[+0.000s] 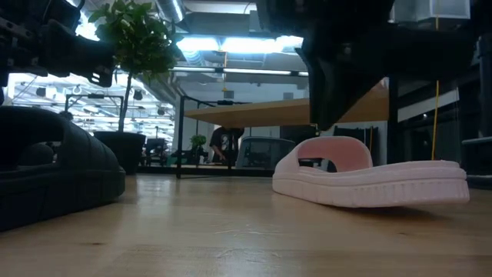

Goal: Pick and place slides into the shelf
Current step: Put the pink slide on the shelf

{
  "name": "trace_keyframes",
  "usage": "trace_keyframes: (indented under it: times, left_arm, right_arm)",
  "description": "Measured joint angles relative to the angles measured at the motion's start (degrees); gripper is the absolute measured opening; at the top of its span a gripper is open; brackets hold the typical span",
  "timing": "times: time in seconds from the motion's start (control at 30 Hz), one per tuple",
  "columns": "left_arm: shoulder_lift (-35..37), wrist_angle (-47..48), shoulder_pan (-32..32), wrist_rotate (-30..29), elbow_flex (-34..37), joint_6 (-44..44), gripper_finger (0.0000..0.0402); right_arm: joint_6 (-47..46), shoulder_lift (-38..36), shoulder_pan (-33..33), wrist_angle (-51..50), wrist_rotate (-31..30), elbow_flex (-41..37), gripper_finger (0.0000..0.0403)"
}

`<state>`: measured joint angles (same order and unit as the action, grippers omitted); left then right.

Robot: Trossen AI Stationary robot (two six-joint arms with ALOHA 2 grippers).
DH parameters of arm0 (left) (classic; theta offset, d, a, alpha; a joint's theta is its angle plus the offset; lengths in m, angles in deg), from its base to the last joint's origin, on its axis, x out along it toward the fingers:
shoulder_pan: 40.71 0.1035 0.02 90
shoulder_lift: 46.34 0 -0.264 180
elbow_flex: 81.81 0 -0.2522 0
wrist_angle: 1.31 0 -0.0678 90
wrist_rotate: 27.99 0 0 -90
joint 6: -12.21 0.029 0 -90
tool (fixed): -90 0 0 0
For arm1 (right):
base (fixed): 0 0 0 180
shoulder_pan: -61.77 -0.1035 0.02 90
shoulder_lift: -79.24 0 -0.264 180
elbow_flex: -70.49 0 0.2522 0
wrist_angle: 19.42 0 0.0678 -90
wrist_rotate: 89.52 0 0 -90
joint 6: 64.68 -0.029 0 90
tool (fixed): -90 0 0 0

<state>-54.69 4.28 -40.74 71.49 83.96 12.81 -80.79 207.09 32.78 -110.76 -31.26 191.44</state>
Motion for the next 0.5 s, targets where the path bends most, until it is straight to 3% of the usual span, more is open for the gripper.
trace_keyframes:
  times: [0.5]
  left_arm:
    - [0.01, 0.0, 0.0, 0.0, 0.0, 0.0, 0.0]
  right_arm:
    - [2.52, -0.02, 1.28, 2.84, -1.68, -2.59, 0.006]
